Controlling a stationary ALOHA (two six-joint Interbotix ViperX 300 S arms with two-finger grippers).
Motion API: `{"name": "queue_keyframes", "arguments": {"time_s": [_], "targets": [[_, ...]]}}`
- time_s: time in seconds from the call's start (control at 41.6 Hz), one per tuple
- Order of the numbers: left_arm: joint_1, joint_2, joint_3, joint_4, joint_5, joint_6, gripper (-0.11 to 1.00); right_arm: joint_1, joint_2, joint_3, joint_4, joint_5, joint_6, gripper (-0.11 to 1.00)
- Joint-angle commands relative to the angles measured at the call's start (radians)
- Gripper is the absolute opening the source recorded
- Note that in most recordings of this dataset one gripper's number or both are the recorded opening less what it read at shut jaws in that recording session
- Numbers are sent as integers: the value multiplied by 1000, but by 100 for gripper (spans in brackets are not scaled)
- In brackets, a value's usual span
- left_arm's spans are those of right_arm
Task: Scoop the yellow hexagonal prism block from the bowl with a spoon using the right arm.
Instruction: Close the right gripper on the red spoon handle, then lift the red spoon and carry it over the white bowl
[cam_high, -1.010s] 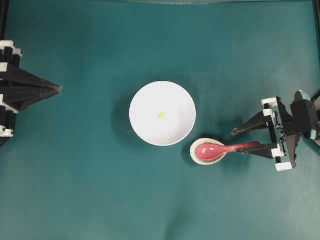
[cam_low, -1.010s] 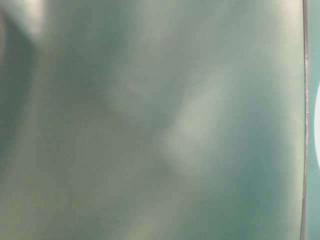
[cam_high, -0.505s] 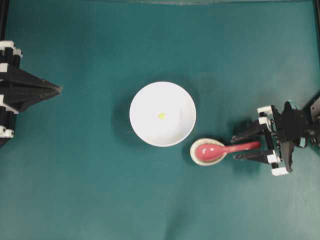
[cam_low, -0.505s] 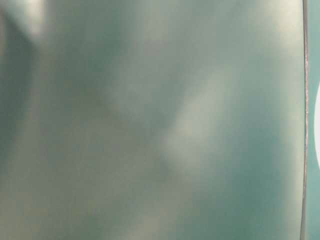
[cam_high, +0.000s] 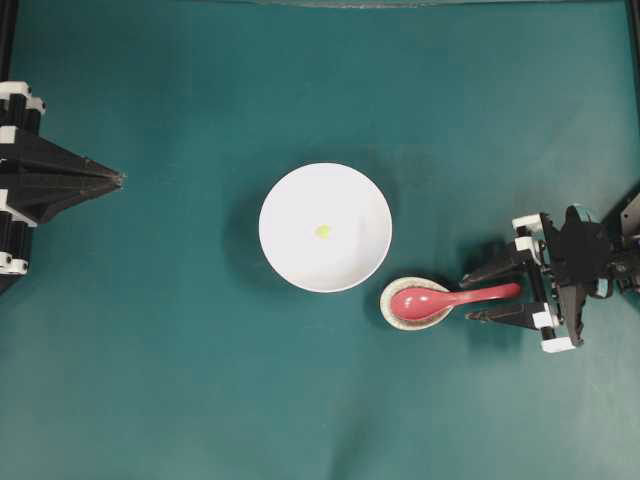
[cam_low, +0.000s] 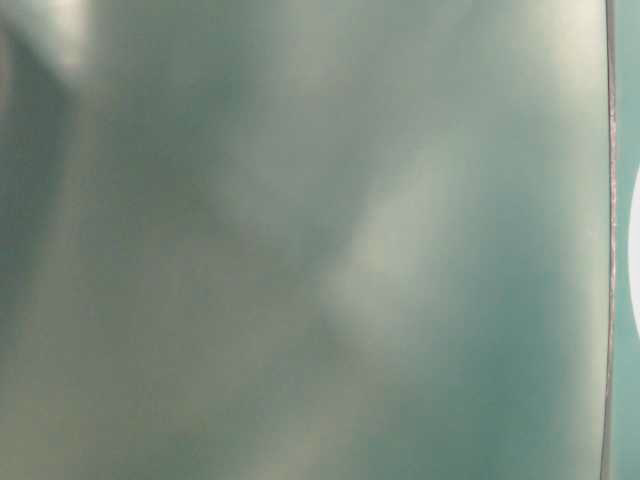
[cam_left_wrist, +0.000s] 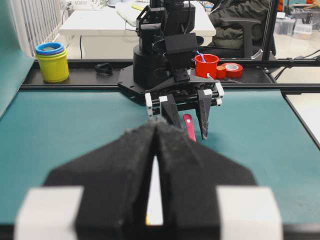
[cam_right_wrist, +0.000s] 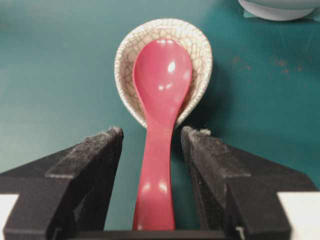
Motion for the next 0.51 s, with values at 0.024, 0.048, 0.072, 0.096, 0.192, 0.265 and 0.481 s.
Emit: {"name": "queue_keyframes", "arguments": {"time_s": [0.024,0.048,0.072,0.096,0.192,0.265,0.481], "targets": [[0,9,-21,3,-3,2,0,2,-11,-6,3,-11,2,55],[0,9,-21,3,-3,2,0,3,-11,-8,3,-9,2,54],[0,9,-21,3,-3,2,0,3,-11,-9,3,-11,2,53],[0,11,-20,3,-3,2,0,3,-11,-9,3,-9,0,51],[0,9,-21,2,-2,2,0,2,-11,-12,3,-9,0,39],[0,9,-20,3,3,2,0,3,-14,-12,3,-11,0,24],[0,9,-21,2,6,0,0,2,-103,-23,3,29,-3,22]]}}
